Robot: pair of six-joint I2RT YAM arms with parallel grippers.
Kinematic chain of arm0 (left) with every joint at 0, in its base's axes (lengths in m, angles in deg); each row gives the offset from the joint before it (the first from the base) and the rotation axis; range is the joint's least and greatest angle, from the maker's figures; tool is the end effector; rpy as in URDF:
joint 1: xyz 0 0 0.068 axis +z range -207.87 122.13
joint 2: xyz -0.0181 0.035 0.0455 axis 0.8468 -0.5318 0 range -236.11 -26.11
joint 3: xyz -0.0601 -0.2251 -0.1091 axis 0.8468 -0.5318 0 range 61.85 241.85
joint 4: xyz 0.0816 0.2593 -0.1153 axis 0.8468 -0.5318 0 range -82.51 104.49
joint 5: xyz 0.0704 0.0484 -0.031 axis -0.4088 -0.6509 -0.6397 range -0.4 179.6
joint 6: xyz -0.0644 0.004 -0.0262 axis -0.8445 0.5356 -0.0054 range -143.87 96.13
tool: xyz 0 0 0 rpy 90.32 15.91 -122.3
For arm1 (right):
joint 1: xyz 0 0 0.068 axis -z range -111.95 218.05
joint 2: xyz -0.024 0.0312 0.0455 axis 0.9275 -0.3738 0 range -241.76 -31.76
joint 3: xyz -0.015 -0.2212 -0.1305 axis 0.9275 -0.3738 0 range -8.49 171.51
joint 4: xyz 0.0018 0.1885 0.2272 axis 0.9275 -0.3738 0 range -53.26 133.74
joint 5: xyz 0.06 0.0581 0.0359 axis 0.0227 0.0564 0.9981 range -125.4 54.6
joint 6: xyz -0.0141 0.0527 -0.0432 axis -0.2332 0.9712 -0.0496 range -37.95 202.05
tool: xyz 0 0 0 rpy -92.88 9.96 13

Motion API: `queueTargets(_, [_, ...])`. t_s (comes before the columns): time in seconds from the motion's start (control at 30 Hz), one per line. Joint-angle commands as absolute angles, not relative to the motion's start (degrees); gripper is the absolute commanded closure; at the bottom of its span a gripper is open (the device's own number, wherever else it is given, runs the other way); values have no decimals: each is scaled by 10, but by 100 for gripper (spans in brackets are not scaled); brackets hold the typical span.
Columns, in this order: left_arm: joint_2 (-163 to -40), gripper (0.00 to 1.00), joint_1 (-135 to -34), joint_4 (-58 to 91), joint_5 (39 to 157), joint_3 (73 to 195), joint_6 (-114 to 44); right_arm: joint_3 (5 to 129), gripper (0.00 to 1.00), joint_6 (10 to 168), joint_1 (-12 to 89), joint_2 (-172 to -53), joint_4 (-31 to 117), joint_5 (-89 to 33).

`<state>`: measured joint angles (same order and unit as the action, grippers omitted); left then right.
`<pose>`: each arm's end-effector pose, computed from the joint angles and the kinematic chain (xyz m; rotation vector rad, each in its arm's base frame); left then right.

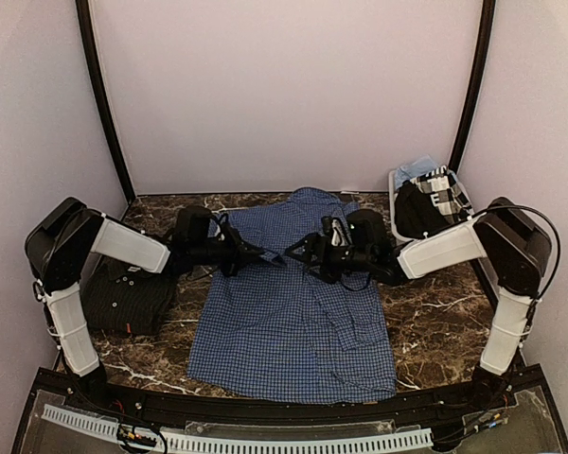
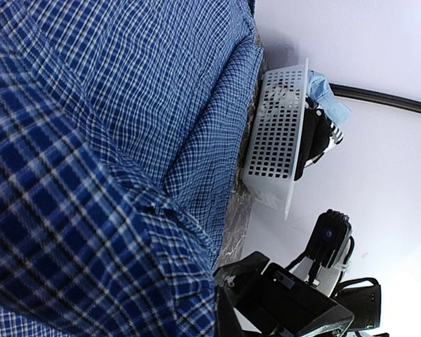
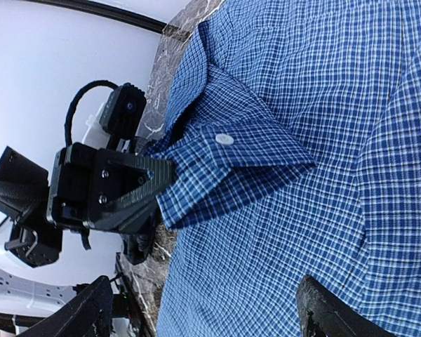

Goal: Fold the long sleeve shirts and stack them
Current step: Pick up the 1/3-folded shirt from the center of the board.

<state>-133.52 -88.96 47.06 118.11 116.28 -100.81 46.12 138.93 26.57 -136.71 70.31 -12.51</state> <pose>0.3519 -0.2437 0.1188 -0.5159 2.2491 -1.6168 0.3036 0.2978 0.1243 0.0071 2.2851 1.4179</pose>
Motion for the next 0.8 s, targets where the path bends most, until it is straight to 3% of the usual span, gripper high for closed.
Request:
queueTargets(0.0, [-1311, 100, -907, 494, 1186, 1137, -1021, 476, 13, 1462, 251, -1406, 792, -95])
queueTargets(0.3, [-1299, 100, -922, 387, 1162, 1097, -994, 489, 14, 1483, 224, -1450, 796, -103])
queueTargets(0.77, [-1307, 100, -929, 412, 1193, 1084, -1020, 515, 35, 1491, 216, -1494, 784, -114])
